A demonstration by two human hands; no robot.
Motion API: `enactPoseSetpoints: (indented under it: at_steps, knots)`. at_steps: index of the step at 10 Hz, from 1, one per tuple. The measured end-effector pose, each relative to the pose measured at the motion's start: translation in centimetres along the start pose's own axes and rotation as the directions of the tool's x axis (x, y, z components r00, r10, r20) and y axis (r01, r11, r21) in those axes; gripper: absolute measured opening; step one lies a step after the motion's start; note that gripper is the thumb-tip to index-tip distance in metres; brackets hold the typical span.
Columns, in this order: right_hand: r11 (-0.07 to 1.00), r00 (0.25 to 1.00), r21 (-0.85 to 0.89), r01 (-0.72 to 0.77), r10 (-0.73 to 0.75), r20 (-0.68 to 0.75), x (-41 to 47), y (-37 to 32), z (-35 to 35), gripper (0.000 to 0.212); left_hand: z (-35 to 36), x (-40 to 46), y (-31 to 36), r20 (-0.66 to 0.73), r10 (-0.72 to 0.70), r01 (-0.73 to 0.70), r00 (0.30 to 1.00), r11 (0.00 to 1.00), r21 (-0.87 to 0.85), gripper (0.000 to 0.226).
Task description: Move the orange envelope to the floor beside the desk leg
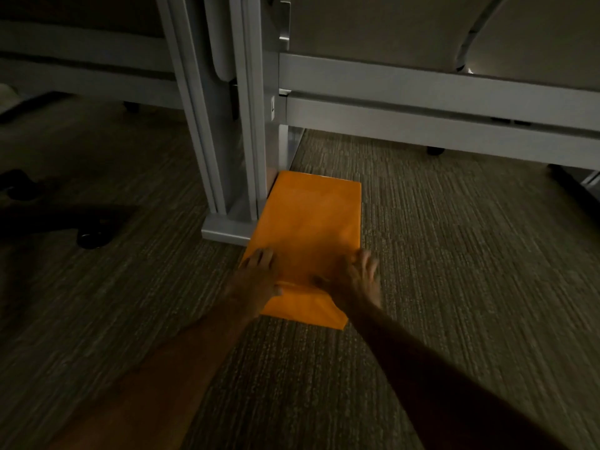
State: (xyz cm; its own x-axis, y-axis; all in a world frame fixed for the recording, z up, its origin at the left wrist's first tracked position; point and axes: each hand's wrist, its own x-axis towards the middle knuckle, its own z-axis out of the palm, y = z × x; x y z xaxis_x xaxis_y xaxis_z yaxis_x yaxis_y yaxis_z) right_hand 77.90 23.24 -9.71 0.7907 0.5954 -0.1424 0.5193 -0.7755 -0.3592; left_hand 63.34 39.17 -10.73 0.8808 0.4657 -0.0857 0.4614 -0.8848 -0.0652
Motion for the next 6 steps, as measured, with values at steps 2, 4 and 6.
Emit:
enactPoseSetpoints:
  at_steps: [2,4,6]
  knots:
    - [0.938,0.941,-0.178,0.298,-0.32,-0.108,-4.5,0.3,2.7,0.036,-1.4,0.3,0.7,-0.037,-0.05,0.043,0.998,0.985,-0.169,0.054]
    - [0.975,0.968,-0.009,0.22,-0.218,0.125,-4.3,0.5,-1.7,0.047,-3.0,0.2,0.4,0.098,-0.094,0.117,0.991,0.957,-0.264,0.059]
    - [0.984,0.945,0.07,0.166,-0.179,0.275,-8.9,2.4,-5.1,0.081,-5.0,-1.5,1.2,0.34,-0.078,0.175,0.937,0.948,-0.265,0.085]
